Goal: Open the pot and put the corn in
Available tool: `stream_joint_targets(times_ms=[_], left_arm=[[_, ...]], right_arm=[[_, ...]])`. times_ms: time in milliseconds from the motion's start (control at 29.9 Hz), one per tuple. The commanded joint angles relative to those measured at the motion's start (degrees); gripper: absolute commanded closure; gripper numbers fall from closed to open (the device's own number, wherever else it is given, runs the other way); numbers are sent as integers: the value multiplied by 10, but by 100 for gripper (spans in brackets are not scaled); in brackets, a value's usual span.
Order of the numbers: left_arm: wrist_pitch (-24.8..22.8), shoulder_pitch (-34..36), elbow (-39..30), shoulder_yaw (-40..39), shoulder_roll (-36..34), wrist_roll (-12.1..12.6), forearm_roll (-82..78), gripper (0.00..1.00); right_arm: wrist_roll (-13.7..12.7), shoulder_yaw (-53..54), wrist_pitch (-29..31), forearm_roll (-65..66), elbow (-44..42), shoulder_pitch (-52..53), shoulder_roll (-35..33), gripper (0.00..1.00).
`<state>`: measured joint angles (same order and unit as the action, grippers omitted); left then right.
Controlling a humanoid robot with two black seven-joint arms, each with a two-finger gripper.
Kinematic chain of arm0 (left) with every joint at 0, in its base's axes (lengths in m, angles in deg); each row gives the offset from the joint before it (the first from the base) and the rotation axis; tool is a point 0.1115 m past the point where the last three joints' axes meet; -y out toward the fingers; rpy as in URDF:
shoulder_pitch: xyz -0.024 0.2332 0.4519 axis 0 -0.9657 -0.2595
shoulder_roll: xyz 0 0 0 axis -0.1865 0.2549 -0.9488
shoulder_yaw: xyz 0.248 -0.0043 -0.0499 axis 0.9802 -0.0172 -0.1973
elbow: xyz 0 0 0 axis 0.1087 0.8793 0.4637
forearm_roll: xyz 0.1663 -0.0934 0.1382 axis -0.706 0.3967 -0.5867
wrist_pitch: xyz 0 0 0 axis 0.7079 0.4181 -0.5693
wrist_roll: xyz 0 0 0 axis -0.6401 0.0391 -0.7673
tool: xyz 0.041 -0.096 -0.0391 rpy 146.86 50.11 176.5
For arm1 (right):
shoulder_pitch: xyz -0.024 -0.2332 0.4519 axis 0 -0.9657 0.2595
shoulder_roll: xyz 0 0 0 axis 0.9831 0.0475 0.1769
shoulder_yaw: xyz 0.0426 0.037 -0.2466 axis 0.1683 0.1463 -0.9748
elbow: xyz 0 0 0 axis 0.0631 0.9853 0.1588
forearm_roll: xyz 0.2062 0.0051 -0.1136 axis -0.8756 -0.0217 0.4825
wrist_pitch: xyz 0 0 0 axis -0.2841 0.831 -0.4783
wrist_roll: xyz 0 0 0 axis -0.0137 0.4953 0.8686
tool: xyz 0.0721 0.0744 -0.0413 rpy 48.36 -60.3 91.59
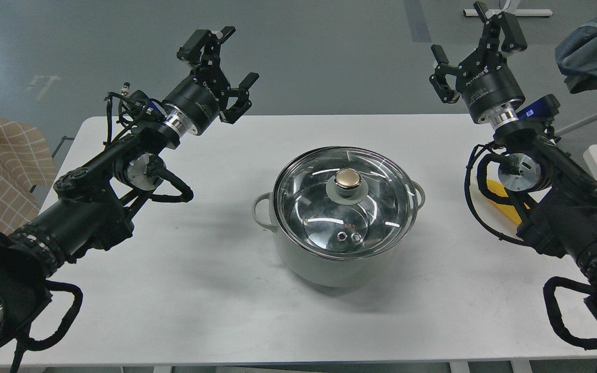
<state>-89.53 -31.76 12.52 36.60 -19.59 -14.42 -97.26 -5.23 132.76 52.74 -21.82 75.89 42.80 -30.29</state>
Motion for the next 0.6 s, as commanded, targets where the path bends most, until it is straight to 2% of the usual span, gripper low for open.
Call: stream_joint_targets(times_ms=[0, 100, 568], left_arm=[[-1, 1, -1, 5, -2, -3, -11, 2], [-5, 0, -2, 5, 2, -24, -11, 2], [-2, 11, 37, -2, 1, -21, -1, 2]], right_arm=[[0, -2, 1, 2, 1, -1, 0, 2], [0, -2, 1, 2, 1, -1, 0, 2], [0, -19, 1, 2, 1, 0, -15, 1]])
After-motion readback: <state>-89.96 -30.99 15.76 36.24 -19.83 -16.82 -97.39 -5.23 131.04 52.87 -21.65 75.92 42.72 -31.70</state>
